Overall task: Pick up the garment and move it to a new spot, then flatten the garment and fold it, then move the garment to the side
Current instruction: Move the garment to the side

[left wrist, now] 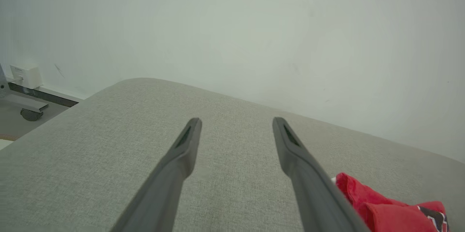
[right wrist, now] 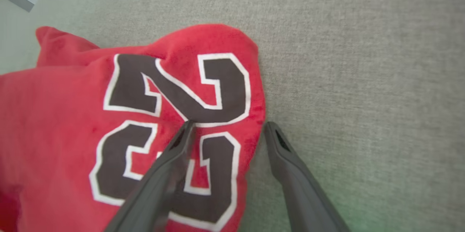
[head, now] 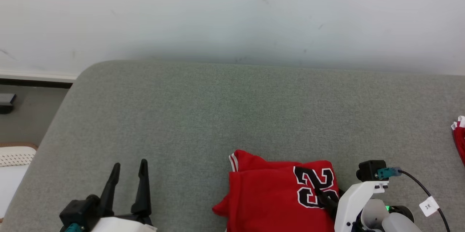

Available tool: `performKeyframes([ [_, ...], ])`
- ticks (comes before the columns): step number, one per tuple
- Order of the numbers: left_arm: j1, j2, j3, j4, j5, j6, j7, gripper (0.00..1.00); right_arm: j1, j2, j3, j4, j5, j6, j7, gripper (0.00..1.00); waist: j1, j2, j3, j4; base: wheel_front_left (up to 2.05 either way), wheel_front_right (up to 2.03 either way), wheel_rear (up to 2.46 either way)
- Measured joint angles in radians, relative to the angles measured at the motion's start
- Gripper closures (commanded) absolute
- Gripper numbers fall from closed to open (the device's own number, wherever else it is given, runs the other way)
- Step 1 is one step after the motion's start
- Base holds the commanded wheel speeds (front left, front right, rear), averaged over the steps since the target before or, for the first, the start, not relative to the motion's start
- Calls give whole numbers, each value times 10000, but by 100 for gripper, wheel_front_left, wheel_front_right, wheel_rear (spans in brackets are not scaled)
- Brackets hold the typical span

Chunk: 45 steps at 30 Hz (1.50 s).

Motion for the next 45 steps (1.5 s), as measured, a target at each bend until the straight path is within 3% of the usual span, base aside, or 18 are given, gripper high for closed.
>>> performKeyframes([
  [4,-15,0,8,6,-4,13,0,0,-81,-44,224,-125,403,-17,740,0,0,0,108,84,0,0,0],
  [5,-30,0,6,12,-4,13,0,0,-81,-58,267,-190,527,-27,802,10,0,0,126,95,0,0,0],
  [6,-49,0,6,19,-4,15,0,0,-75,-88,322,-263,594,-36,821,51,0,0,139,103,0,0,0],
  [7,-61,0,4,23,-4,21,0,0,-65,-107,334,-330,623,-35,765,67,0,0,149,106,0,0,0],
  [8,-63,0,4,25,-4,25,0,0,-56,-117,332,-359,621,-35,594,100,0,0,154,103,0,0,0],
  [24,-288,2,-637,-96,19,-63,0,0,-777,-704,115,-470,4,2,-1329,100,2,0,-168,-611,0,0,0],
  [45,-1026,-2,-2541,48,15,-59,0,0,-1163,-1352,-376,-1129,134,2,-2207,100,1,0,264,-3866,0,0,0],
])
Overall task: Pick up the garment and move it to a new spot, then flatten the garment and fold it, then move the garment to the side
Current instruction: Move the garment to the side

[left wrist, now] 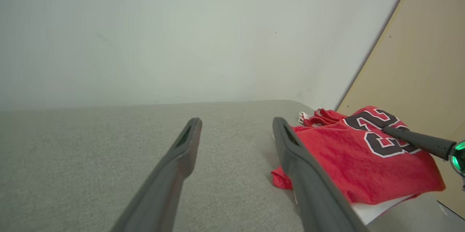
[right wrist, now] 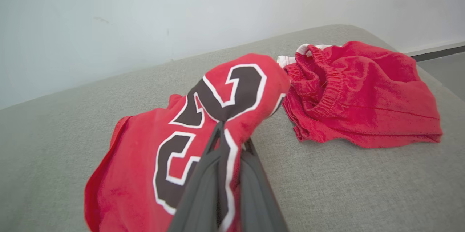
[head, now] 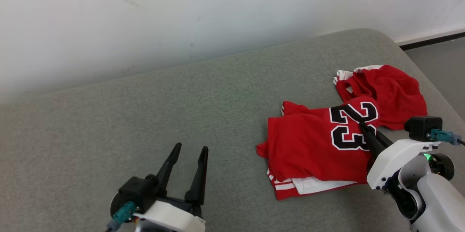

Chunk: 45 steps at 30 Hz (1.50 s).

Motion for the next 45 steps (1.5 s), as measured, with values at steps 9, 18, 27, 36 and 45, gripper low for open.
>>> performKeyframes([
  [9,-376,-2,-291,121,182,-17,0,0,-16,-71,-247,-334,35,0,-257,100,0,0,515,-585,0,0,0],
  [18,-974,-2,-330,115,598,-109,0,0,-1197,-959,-439,-583,33,0,-109,100,-1,0,1329,-263,0,0,0],
  [27,-1601,151,-232,105,940,-180,0,0,-2916,-2765,-347,-38,-280,0,6,100,0,0,2741,355,0,0,0],
  [36,-1964,314,-36,6,1047,-192,-2,0,-3749,-3726,-150,1977,-454,0,167,80,0,0,3816,926,0,0,0],
  [45,-2105,297,8,40,1058,-224,-2,0,-4590,-3442,-188,4502,-1649,0,-1306,0,0,0,3845,1162,0,0,0],
])
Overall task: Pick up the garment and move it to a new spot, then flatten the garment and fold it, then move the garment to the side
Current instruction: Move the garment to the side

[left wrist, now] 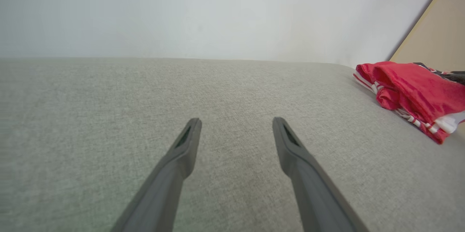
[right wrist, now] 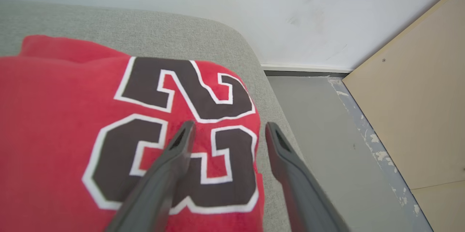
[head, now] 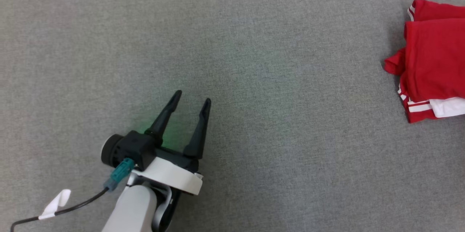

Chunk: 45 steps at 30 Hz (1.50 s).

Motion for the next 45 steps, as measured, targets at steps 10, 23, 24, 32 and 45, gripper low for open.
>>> performKeyframes([
  [10,290,-84,401,-33,-161,6,0,0,-640,514,-813,1875,-1191,2,-1927,0,-1,0,-980,76,0,0,0],
  [23,1660,-192,1787,-161,-830,92,0,0,1177,1392,-458,-1795,-1011,0,-2345,0,-2,-1,-3482,473,0,0,0],
  [24,1765,-171,1843,-121,-798,111,2,0,1464,1383,-443,-2295,-1018,2,-2343,0,-2,-1,-3644,509,0,0,0],
  [32,2498,-121,2401,-59,-681,297,0,0,4303,1666,-1244,-5795,-754,2,-2334,0,-2,-1,-4560,713,0,0,0],
  [45,3608,-234,2895,-313,-431,115,0,0,8515,3559,-2658,-9001,-970,2,-2309,0,-3,-1,-4769,695,0,0,0],
])
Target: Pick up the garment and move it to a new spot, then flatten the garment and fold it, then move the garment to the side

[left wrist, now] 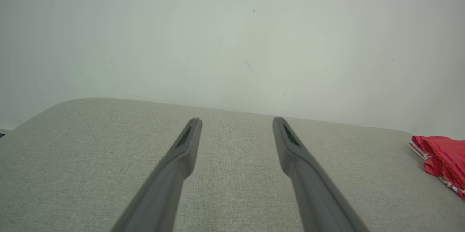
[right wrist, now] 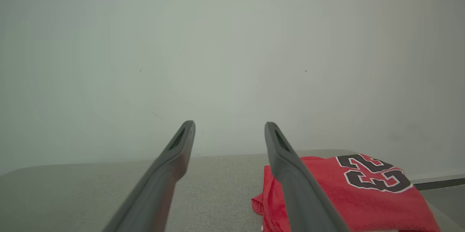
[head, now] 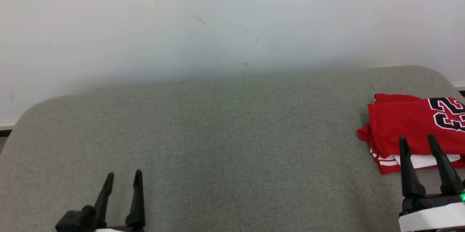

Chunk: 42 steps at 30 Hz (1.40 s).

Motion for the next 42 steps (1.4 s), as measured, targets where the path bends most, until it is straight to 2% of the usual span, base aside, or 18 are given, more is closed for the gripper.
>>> performKeyframes([
  [10,202,-50,-65,173,-4,-84,2,0,550,750,303,-182,-255,0,-33,0,0,0,45,79,0,0,0],
  [25,169,-59,-303,311,-221,-25,2,0,546,844,476,-100,-253,0,-33,0,1,0,-30,96,0,0,0],
  [26,203,-71,-309,378,-221,-25,2,100,574,867,487,-29,-253,0,-29,100,1,0,-32,97,0,0,0],
  [30,333,-128,-305,711,-389,-25,104,100,797,972,533,249,-90,0,44,100,1,0,-30,108,0,0,0],
  [42,268,-127,-121,757,-2523,-67,696,100,789,1047,226,314,1831,0,598,100,1,0,-5,190,0,0,0],
])
